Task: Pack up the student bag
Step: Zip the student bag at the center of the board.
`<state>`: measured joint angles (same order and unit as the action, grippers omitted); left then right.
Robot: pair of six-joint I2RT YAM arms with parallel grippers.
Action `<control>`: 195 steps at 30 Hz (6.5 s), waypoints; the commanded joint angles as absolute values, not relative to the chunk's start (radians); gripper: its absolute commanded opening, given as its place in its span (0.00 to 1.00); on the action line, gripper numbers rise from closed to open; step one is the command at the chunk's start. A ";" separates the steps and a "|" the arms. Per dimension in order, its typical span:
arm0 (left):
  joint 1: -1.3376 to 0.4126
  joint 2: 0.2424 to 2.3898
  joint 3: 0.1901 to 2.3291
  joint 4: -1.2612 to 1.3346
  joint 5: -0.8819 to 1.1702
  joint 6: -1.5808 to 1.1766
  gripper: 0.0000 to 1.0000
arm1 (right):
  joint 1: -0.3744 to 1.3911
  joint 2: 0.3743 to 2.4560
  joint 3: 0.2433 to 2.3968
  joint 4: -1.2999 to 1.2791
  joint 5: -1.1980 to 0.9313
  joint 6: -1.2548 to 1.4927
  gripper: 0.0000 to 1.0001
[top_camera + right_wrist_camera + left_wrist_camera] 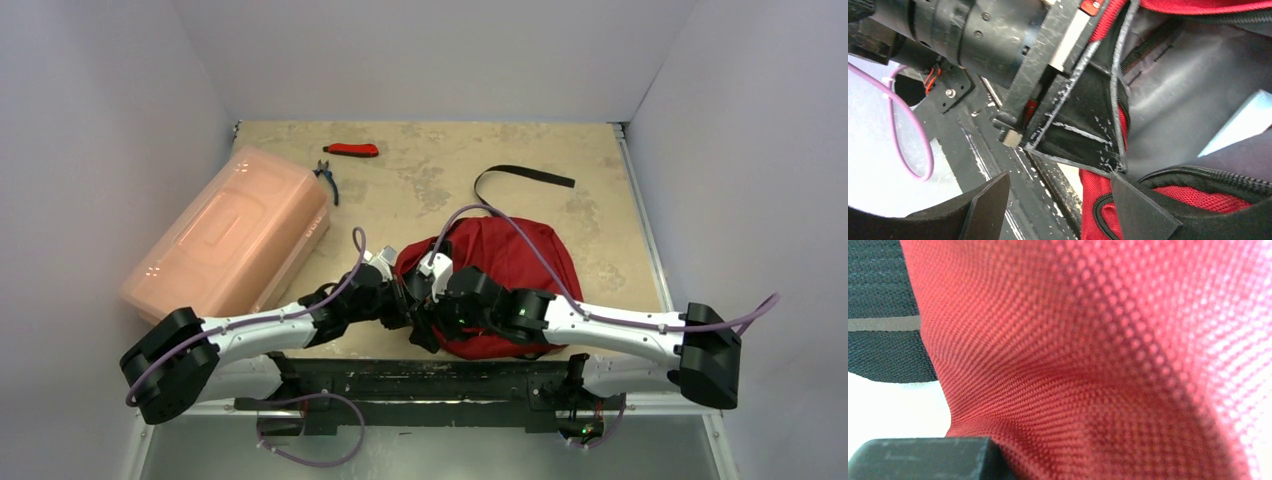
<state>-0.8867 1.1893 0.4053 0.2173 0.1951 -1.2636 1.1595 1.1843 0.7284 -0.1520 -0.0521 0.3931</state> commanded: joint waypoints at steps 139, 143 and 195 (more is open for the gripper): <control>-1.275 0.915 0.575 0.075 -0.133 -0.677 0.58 | 0.940 0.753 0.494 -0.224 -0.179 0.976 0.00; -1.276 0.981 0.568 0.118 -0.146 -0.664 0.60 | 0.940 0.777 0.512 -0.224 -0.192 0.953 0.00; -1.278 1.243 0.399 0.568 -0.209 -0.820 0.00 | 0.940 0.587 0.433 -0.694 0.160 1.326 0.63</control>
<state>-1.2789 1.2930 0.3523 0.6838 -0.1734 -0.7753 0.9375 0.6308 0.5053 -0.6205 0.0673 1.1942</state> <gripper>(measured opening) 0.039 0.636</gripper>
